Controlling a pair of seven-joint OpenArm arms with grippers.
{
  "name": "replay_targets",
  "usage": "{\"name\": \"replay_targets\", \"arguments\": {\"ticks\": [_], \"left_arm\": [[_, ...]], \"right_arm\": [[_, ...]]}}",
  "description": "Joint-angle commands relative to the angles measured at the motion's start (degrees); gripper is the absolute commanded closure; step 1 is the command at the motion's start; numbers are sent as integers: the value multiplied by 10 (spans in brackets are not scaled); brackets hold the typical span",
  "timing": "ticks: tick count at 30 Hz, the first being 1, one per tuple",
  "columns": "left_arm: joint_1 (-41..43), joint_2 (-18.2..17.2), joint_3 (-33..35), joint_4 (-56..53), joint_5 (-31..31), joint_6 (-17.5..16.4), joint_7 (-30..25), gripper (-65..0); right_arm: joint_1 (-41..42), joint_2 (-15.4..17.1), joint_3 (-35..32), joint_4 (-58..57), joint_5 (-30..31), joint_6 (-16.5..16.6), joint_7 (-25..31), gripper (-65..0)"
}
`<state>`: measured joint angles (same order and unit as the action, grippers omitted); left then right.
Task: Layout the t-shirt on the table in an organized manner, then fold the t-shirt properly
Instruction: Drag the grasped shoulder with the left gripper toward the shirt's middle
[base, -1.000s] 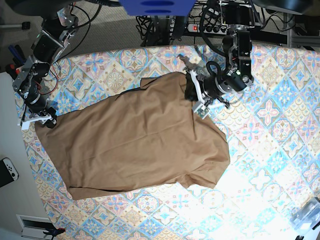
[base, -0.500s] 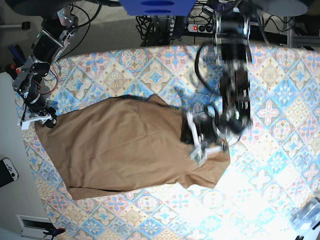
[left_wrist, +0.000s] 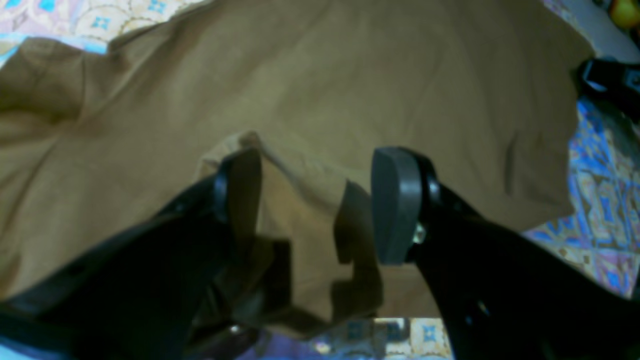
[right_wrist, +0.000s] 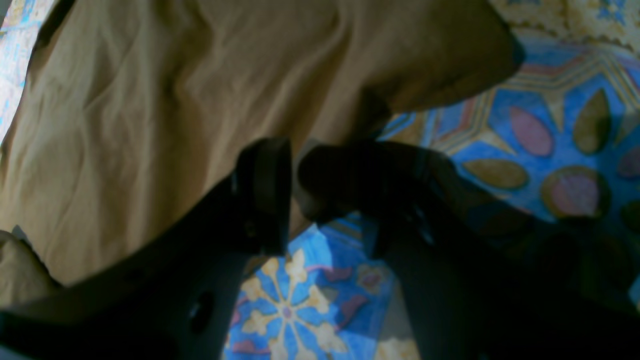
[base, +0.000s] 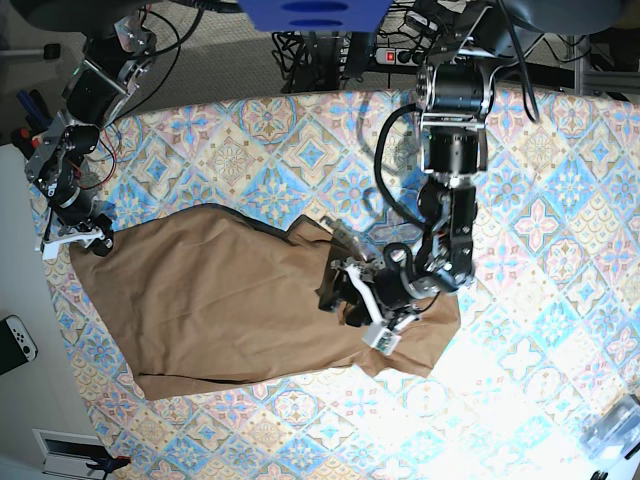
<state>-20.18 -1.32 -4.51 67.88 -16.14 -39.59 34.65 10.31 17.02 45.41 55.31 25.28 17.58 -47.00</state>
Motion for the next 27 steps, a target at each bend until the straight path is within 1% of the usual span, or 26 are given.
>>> {"name": "replay_targets", "arguments": {"ticks": [1,3,6,9,12,16,18,20,23,27], "left_arm": [[-5,-2,-1,40,-13,-4,-17,-344],[26,-4,-2,103,-13,-4,-17,-344],[85,-20,-3,217,-13,-4,-16,-340],[143,-33,0,276,-6,-4,-16,-340],[173,-53,1,270,-5,-4,-16,-343],[183,-75,1,239,-6,-4,-16,-344],[183,-76,1,229,-4,-4,-16,-344],[180,-76,0,204,12,-4,-16,-344],[154,-69,2,167,45,-4,-16,-344],[106,-52,22,100,52,-4,-16,-344]], "right_arm": [[1,10,0,1,-24,-16,-12,-228],[1,10,-12,1,-24,-16,-12,-228],[1,10,-62,1,-24,-16,-11,-228],[2,9,-95,1,-24,-16,-10,-228],[2,9,-97,1,-22,-16,-10,-228],[2,9,-97,1,-22,-16,-9,-228],[2,9,-97,1,-22,-16,-9,-228],[2,9,-97,1,-22,-16,-10,-228],[2,9,-97,1,-22,-16,-10,-228],[2,9,-98,1,-22,-16,-10,-228]]}}
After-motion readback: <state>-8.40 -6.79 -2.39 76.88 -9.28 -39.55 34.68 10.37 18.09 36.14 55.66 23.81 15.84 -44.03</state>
